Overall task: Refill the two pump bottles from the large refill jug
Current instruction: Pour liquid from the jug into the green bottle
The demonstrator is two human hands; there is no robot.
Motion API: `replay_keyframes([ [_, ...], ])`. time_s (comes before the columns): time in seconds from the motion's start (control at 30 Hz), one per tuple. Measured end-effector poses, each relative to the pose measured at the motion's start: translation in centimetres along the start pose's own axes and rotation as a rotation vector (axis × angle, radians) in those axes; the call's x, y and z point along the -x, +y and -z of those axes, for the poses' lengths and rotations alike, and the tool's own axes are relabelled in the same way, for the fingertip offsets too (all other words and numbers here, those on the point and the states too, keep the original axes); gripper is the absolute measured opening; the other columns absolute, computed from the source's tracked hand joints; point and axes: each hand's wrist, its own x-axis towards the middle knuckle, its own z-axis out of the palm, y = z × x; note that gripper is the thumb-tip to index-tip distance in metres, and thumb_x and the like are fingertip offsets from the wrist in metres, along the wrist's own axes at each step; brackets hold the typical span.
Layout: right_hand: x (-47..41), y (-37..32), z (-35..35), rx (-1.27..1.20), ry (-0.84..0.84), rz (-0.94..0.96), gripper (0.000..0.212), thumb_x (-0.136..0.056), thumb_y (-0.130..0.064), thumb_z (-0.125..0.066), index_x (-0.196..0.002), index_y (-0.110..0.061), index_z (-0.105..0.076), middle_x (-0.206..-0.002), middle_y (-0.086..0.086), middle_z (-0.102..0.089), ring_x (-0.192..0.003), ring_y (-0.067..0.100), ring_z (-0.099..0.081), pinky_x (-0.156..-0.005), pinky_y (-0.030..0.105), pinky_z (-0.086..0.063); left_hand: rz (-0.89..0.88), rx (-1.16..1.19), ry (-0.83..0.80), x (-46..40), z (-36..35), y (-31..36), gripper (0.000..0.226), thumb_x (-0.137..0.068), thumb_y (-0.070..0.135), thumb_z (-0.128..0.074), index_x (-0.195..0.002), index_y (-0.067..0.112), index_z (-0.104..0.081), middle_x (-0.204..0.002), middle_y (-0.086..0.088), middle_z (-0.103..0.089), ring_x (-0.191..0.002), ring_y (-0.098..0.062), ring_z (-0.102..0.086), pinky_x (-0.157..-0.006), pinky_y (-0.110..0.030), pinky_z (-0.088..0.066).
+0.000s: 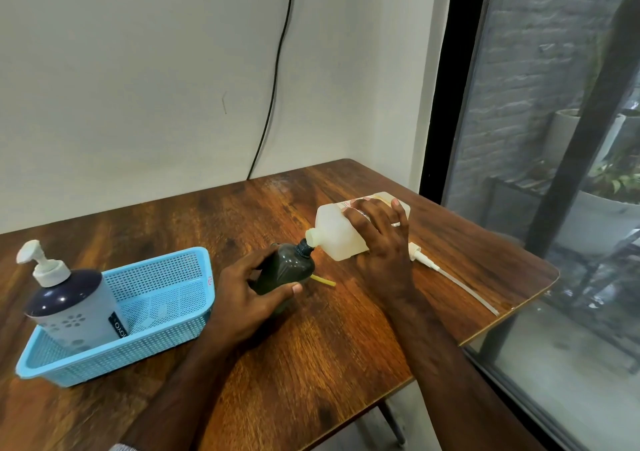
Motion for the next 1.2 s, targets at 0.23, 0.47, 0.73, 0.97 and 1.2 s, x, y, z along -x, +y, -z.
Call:
replay_keyframes([
  [0.23,0.01,0.02,0.08,0.004,-0.005,0.005,0.082,-0.069,-0.023,-0.092,-0.136,-0.028,-0.045,-0.139,0.009,-0.056,-0.132,0.028,-0.046,-0.125,0.035,0.002,-0.01,0.007,0.001,0.06,-0.02,0.11,0.068,-0.071,0.032,-0.085,-0.132,0.03,-0.055,-0.112,0.031,-0.055,-0.103,0.019,-0.052,-0.078,-0.008,-0.043],
  [0.47,0.07,0.03,0.1,0.008,0.004,0.014,0.08,-0.069,-0.024,-0.091,-0.135,-0.028,-0.045,-0.138,0.008,-0.056,-0.131,0.027,-0.045,-0.125,0.039,-0.002,-0.039,0.025,0.01,0.12,-0.02,0.12,0.063,-0.071,0.034,-0.087,-0.126,0.034,-0.057,-0.113,0.03,-0.059,-0.105,0.016,-0.055,-0.079,-0.004,-0.046],
  [0.73,0.09,0.18,-0.09,0.014,0.012,0.013,0.081,-0.068,-0.022,-0.092,-0.135,-0.027,-0.046,-0.138,0.008,-0.057,-0.131,0.026,-0.045,-0.126,0.038,-0.001,-0.028,0.021,0.006,0.16,-0.02,0.33,0.065,-0.071,0.031,-0.085,-0.128,0.035,-0.052,-0.112,0.033,-0.054,-0.104,0.022,-0.051,-0.075,-0.004,-0.044],
  [0.97,0.09,0.22,-0.07,0.018,0.012,0.016,0.081,-0.068,-0.023,-0.092,-0.135,-0.027,-0.046,-0.138,0.008,-0.057,-0.131,0.026,-0.046,-0.126,0.039,-0.002,-0.027,0.033,0.005,0.11,-0.08,0.11,0.067,-0.071,0.03,-0.086,-0.13,0.029,-0.056,-0.113,0.03,-0.056,-0.105,0.02,-0.052,-0.078,0.001,-0.043],
  [1.2,0.06,0.26,0.01,0.031,0.013,0.026,0.082,-0.067,-0.021,-0.092,-0.135,-0.025,-0.047,-0.137,0.009,-0.057,-0.131,0.027,-0.046,-0.126,0.038,-0.001,-0.006,0.034,-0.003,0.13,-0.06,0.19,0.067,-0.071,0.032,-0.086,-0.129,0.035,-0.053,-0.112,0.032,-0.054,-0.104,0.016,-0.054,-0.077,-0.008,-0.044],
])
